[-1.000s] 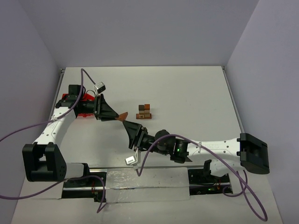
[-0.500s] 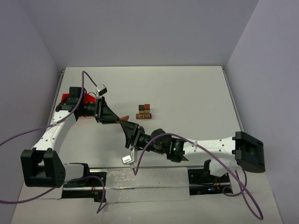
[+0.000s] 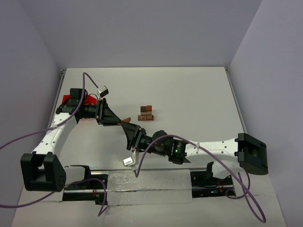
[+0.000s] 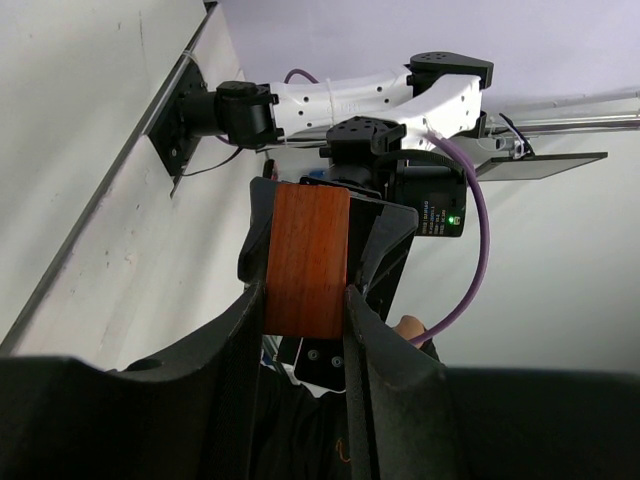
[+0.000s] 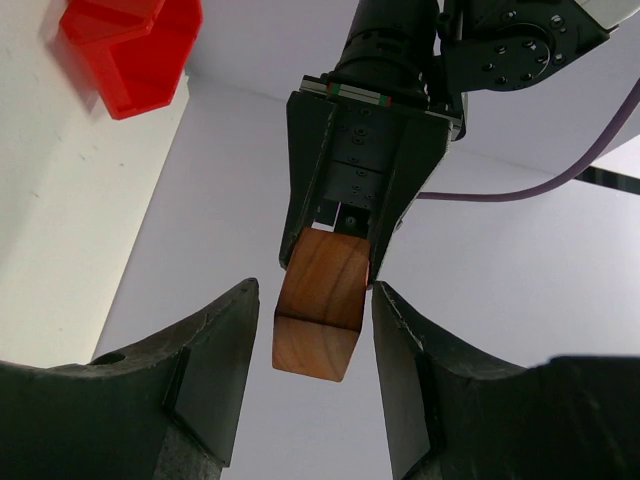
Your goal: Build the wood block tower
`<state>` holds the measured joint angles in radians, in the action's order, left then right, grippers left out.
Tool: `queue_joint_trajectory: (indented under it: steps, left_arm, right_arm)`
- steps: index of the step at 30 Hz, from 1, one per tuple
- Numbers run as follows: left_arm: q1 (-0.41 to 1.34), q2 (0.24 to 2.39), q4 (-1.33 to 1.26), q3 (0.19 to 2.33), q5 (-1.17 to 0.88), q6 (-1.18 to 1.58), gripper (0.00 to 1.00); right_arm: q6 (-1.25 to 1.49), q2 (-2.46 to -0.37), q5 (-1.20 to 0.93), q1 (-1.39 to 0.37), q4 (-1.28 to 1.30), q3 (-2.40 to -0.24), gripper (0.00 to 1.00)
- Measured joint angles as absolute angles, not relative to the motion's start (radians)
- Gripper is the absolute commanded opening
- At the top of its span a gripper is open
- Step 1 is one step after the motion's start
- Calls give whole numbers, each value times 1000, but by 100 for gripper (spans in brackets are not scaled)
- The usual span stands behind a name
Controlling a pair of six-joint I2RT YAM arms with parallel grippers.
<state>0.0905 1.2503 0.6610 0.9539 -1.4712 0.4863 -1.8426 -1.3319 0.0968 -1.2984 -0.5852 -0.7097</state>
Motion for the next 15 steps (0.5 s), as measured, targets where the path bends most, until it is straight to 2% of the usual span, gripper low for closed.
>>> queue_joint_trajectory:
  steps: [15]
  left_arm:
    - [172,1226,641,942,-1471,511,0]
  right_arm:
    - [-1854,-1229,12,-1296,-647,-608,56]
